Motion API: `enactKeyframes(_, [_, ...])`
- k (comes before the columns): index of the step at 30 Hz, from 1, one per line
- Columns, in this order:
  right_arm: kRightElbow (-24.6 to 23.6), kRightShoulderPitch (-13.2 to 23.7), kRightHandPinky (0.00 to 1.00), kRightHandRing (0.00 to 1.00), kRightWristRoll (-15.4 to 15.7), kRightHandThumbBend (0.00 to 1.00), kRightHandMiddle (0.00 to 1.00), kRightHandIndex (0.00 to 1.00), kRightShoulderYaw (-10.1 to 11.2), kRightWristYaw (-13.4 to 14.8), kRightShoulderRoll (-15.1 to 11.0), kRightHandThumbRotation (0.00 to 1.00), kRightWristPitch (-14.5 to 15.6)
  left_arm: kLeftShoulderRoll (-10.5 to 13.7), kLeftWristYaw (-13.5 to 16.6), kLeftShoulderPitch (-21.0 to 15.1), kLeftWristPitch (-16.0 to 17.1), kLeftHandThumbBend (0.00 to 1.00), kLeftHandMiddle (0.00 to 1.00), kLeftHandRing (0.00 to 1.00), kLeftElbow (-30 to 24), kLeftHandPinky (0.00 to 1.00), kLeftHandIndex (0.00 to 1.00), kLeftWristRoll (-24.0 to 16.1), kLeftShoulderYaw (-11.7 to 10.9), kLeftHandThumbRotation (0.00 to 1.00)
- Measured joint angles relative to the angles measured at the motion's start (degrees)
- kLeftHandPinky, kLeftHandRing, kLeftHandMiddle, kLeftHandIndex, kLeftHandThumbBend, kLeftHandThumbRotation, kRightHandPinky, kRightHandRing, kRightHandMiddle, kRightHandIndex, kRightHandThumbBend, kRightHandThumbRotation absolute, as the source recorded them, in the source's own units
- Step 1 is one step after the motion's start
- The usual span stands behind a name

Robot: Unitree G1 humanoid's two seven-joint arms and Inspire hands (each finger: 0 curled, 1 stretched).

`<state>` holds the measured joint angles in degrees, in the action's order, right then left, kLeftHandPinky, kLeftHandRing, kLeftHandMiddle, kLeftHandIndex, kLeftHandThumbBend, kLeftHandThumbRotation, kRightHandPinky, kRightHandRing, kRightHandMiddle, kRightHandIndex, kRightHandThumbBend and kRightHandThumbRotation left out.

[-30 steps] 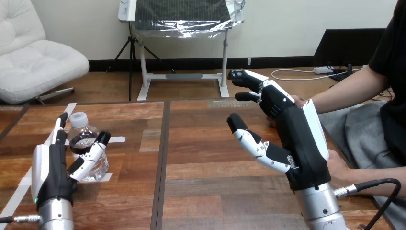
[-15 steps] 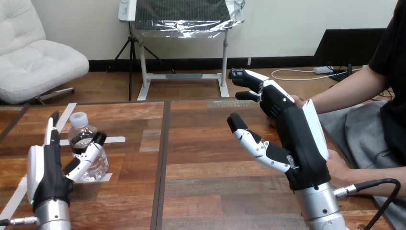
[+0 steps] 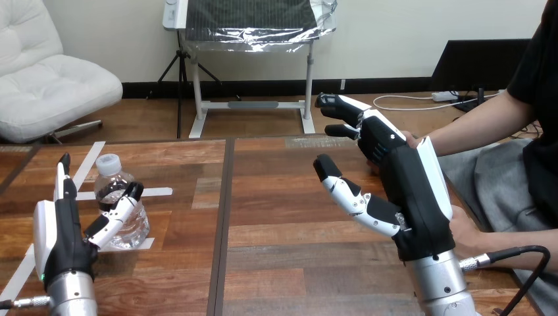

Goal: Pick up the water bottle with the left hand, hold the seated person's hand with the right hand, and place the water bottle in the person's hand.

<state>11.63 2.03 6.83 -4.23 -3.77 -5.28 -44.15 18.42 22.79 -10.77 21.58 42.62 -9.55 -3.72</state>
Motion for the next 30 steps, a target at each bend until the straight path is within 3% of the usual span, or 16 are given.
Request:
enactKeyframes(16, [0.0,0.0,0.75,0.83,0.0,0.4,0.83,0.78,0.0,0.0,-0.1,0.21,0.0,-0.3,-0.2,-3.3,-5.6,0.85,0.98,0.95,3.8,0.89,0.99,-0.2,-0.2,0.43])
enactKeyframes(30, [0.0,0.0,0.76,0.83,-0.1,0.41,0.84,0.78,0.0,-0.1,-0.1,0.21,0.0,-0.3,0.0,-7.0,-7.7,0.92,0.93,0.91,9.3,0.84,0.94,-1.7,0.5,0.44])
